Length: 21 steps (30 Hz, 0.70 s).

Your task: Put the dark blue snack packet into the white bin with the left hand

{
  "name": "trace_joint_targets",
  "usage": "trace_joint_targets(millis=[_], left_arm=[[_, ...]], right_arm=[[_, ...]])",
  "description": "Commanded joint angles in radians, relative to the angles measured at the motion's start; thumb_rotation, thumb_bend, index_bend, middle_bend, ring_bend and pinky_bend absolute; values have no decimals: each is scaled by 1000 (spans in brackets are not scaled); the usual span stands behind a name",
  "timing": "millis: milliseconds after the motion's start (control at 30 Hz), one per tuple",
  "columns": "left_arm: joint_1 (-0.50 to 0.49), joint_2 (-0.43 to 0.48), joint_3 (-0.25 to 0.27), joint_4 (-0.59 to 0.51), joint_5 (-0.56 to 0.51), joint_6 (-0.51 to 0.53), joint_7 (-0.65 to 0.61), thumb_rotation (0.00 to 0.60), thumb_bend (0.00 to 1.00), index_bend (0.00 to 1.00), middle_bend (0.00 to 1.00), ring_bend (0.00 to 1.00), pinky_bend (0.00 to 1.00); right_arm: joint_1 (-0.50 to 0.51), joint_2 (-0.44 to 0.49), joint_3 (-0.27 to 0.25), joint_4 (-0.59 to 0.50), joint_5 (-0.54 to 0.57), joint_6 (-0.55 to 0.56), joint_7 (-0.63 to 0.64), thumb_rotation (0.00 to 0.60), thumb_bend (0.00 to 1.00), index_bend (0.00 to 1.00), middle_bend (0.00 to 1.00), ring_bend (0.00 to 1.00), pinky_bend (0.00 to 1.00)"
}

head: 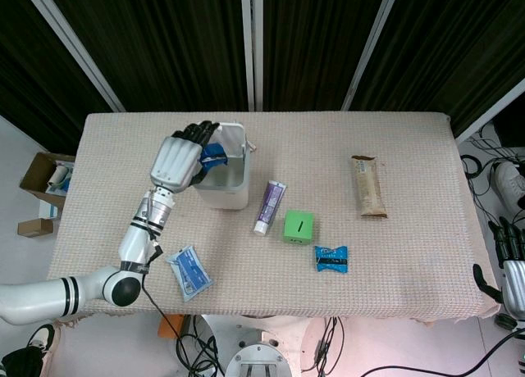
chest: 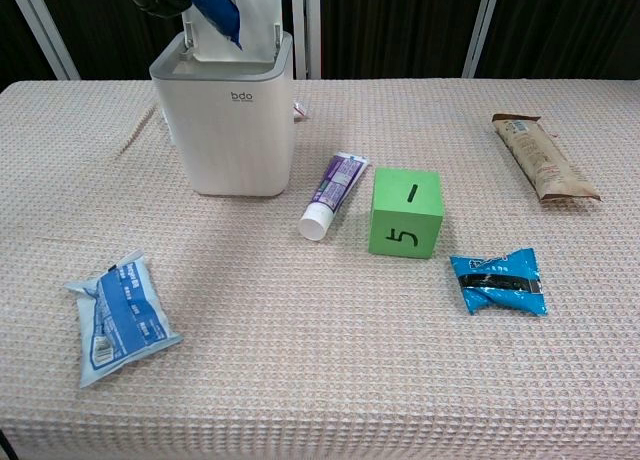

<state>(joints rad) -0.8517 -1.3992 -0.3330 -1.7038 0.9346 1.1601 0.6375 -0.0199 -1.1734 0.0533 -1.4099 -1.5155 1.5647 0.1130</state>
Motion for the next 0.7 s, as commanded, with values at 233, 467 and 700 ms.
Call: trace_joint_targets(millis=[233,467,700], left_arm=[[83,113,58,-93,-1,35,-35,600,300,0,52,106,308],[275,247,224,-177,171,124,-177,600,263,1,52,99,291],[541,150,451,143,538,393,-383,590,189,124,70,79,271]], right_arm=[[2,-7,-1,3,-5,-1,-4,600,344,0,0,0,0],[3,-13,-2,6,-7,-1,-12,600,344,0,0,0,0],[8,-32,7,14,-9,8,-32,600,343,0,0,0,0]])
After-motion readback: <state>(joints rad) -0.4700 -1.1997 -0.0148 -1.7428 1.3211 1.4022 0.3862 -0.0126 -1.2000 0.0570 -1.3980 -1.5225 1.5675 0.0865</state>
